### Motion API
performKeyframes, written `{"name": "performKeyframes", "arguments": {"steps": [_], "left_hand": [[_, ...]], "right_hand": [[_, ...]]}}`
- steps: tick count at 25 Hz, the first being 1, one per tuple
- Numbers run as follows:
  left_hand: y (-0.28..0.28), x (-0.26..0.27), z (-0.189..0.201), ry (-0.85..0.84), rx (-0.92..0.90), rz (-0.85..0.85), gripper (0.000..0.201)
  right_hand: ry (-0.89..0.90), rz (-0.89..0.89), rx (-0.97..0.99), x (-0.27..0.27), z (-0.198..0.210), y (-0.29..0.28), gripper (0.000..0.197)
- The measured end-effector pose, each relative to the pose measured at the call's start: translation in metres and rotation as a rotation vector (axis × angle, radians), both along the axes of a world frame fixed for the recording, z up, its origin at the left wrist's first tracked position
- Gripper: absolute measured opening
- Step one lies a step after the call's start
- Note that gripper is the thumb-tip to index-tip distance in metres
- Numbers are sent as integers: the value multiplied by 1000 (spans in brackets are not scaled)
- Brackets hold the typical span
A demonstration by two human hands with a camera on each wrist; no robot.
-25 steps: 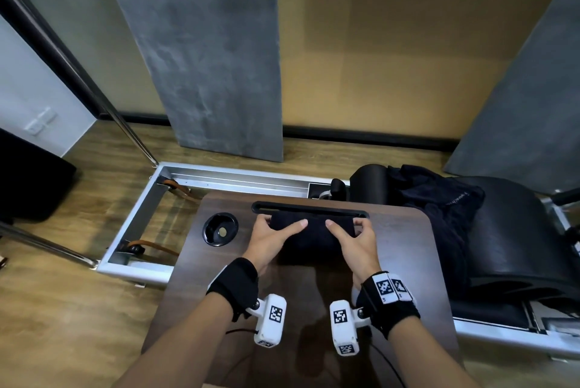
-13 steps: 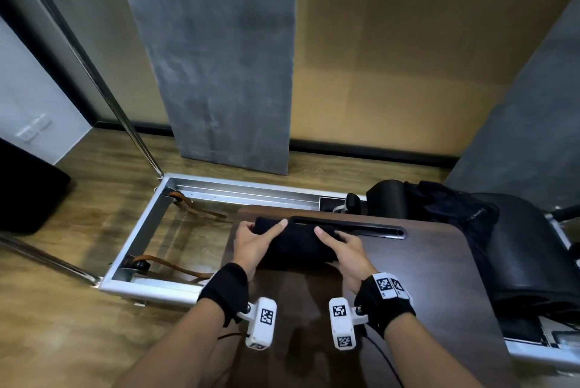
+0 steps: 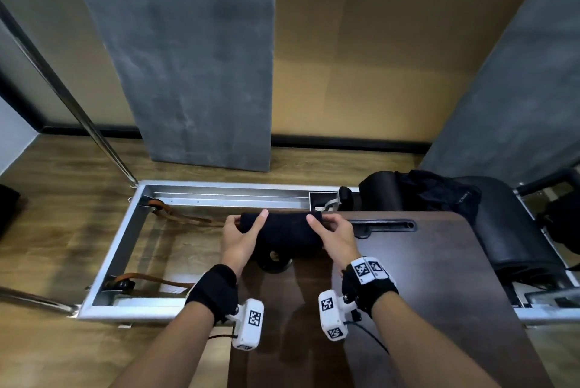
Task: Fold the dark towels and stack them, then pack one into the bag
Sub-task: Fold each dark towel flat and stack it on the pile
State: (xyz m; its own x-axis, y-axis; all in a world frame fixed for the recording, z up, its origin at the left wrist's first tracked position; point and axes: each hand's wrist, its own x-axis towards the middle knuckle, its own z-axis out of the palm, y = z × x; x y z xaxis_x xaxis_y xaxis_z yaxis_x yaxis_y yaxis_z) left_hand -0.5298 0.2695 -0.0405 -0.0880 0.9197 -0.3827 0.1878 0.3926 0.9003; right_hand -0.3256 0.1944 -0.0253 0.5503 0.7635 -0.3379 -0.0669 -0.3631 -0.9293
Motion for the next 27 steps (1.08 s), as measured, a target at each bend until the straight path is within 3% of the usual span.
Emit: {"name": "performKeyframes", "arguments": {"steps": [3, 5, 9, 13, 18, 23, 27], "left_hand": [[-4, -5, -5, 242, 116, -106, 60], [-8, -6, -9, 337, 171, -158, 52], [-9, -5, -2, 196, 168, -84, 41], [-11, -7, 2, 270, 175, -10, 45], [-8, -13, -9, 174, 103, 12, 38], [-7, -12, -11, 242, 95, 0, 35], [-6, -14, -6, 262, 93, -6, 44]], "right_hand": [[-330, -7, -33, -10, -8, 0, 36], [-349, -65, -26, -14, -13, -1, 34], [-286, -141, -17, -19, -20, -3, 30], [-298, -174, -84, -20, -22, 3, 23], [-350, -160, -105, -19, -25, 5, 28], [-390, -164, -101, -22, -27, 5, 32], [-419, -100, -96, -26, -20, -1, 38]]}}
